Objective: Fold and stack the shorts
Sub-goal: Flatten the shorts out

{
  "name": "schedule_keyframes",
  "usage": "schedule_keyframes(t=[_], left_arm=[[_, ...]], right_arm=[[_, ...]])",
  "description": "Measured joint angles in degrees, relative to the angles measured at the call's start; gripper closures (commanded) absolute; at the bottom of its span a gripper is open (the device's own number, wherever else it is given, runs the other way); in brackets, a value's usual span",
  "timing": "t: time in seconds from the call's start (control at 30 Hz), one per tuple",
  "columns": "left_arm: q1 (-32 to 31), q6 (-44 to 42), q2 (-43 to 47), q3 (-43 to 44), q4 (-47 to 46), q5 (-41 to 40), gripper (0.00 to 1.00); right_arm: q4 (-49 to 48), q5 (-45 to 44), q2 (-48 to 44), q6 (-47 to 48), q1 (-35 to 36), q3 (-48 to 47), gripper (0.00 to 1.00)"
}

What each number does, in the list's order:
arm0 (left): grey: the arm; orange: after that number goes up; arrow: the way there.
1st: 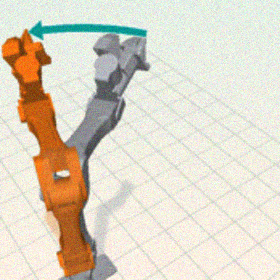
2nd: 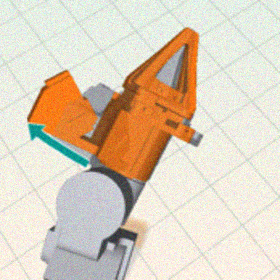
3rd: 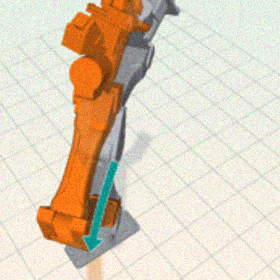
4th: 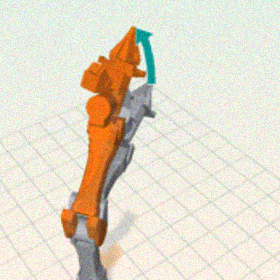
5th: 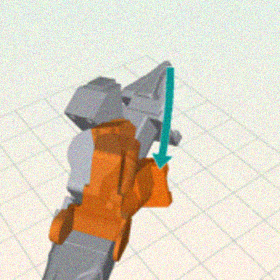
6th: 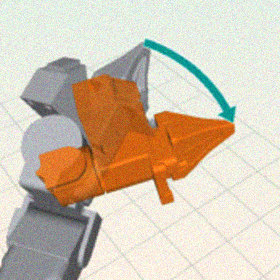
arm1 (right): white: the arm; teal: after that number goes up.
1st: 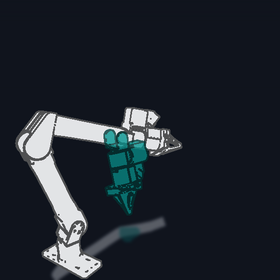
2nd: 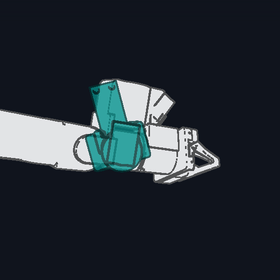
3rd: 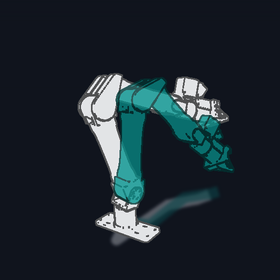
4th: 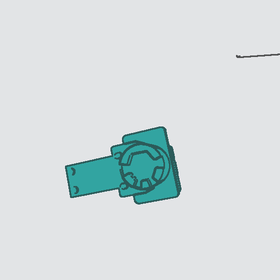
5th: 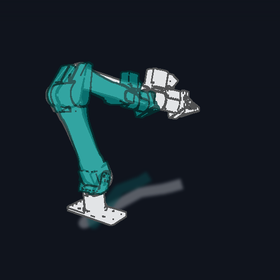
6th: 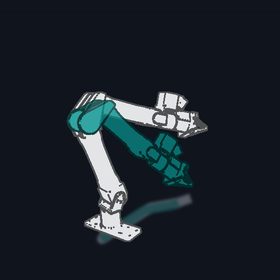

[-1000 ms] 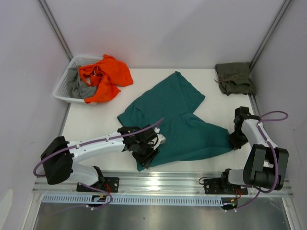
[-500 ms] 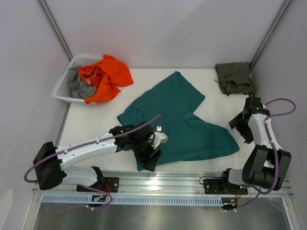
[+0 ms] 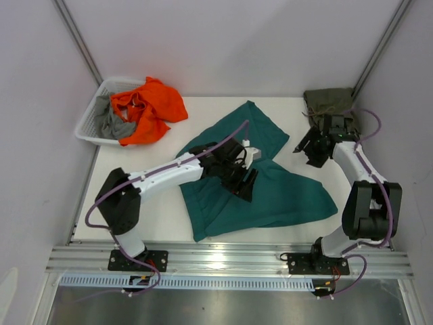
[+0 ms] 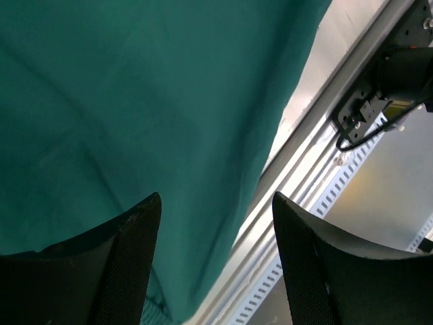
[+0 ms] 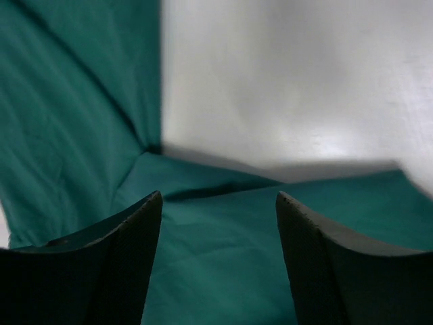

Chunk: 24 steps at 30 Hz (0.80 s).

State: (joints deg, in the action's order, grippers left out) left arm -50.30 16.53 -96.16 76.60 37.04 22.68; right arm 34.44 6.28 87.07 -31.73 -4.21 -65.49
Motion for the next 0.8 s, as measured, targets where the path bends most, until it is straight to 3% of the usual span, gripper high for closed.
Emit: schedule_keyframes(t=[0.2, 0.4, 0.63, 0.8], left_arm=[[-3.17, 0.48, -5.27, 3.15, -2.14, 0.22, 0.31], [-5.27, 1.62, -7.34, 3.41, -4.46, 1.57, 0.31], [-7.04, 3.15, -7.13, -3.3, -9.2, 3.34, 0.32], [-9.29, 4.48, -7.17, -7.34, -10.49, 5.9, 0.32]], right_arm=[[-4.7, 5.2, 5.79, -3.74, 4.0, -0.31, 0.35], [-8.04, 8.35, 10.88, -4.0, 2.32, 0.85, 0.37], [-9.55, 11.65, 10.86, -2.03, -2.71, 4.83, 0.39], [-9.49, 12.66, 10.67, -0.85, -2.29, 7.02, 0.38]])
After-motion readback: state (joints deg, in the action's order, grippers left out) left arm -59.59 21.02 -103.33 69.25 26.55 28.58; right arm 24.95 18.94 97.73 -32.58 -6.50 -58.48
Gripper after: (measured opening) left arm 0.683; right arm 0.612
